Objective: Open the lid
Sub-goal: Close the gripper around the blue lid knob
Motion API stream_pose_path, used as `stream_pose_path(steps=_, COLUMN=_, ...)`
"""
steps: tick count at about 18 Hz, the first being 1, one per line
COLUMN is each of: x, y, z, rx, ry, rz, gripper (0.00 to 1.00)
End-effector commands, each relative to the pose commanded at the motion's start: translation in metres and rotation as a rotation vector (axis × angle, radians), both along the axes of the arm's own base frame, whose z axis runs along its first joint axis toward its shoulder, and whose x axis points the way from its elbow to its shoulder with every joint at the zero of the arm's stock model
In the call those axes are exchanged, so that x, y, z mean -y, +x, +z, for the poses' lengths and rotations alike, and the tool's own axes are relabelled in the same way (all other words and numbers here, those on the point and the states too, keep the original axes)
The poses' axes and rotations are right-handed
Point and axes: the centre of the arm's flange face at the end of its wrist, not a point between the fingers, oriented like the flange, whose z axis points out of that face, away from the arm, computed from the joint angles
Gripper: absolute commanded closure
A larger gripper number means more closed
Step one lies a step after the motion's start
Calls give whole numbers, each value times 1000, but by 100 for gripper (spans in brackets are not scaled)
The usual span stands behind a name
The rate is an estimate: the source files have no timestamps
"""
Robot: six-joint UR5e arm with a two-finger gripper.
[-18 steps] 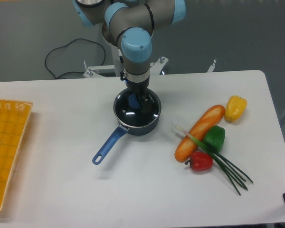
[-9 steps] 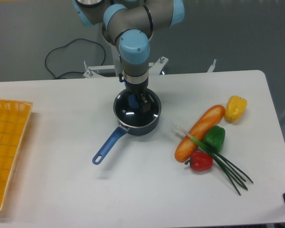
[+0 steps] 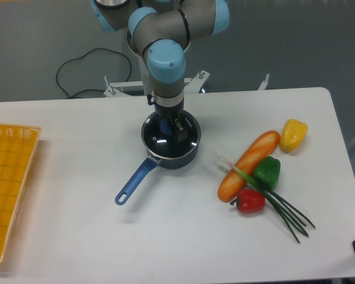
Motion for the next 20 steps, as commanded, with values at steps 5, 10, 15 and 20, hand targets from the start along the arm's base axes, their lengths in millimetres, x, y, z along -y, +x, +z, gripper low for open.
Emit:
stream_pose_path(steps=5, x=-1, y=0, z=1, rx=-2, ry=2, rz=-5, gripper=23)
stream_pose_path(steps=10, x=-1, y=1, z=2, rx=-4, ry=2, rz=-12, gripper=21)
stream_pose_path(steps=15, x=-1, y=0, z=2, rx=-5, ry=1, rz=-12, gripper=15)
stream_pose_path(steps=20, x=-1, y=1, z=3, rx=-6, ry=2, rz=-14, gripper=15)
